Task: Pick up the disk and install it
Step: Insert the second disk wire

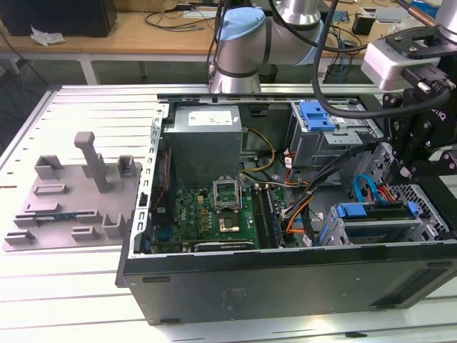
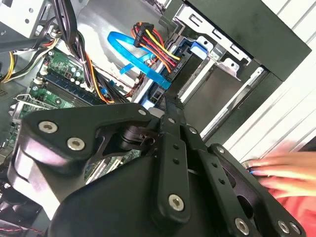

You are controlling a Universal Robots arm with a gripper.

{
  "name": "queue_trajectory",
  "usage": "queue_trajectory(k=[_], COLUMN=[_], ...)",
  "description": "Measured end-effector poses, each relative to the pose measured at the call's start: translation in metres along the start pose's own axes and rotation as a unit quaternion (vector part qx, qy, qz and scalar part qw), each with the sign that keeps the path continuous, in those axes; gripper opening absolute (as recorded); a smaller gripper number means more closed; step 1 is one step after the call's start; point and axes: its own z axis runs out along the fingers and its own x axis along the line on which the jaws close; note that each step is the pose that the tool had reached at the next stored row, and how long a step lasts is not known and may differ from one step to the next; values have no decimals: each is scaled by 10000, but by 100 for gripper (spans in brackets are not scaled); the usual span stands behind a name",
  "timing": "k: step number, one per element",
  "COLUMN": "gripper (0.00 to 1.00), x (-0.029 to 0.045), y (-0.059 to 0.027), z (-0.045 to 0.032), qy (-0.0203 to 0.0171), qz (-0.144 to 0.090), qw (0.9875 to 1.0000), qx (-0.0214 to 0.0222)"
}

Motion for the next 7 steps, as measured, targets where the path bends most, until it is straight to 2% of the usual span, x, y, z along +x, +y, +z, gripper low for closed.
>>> queue_trajectory(k=[7], gripper=[11], x=[0], y=[0], z=[0], qy=[0], qz=[0], qw=[10000], qx=[1])
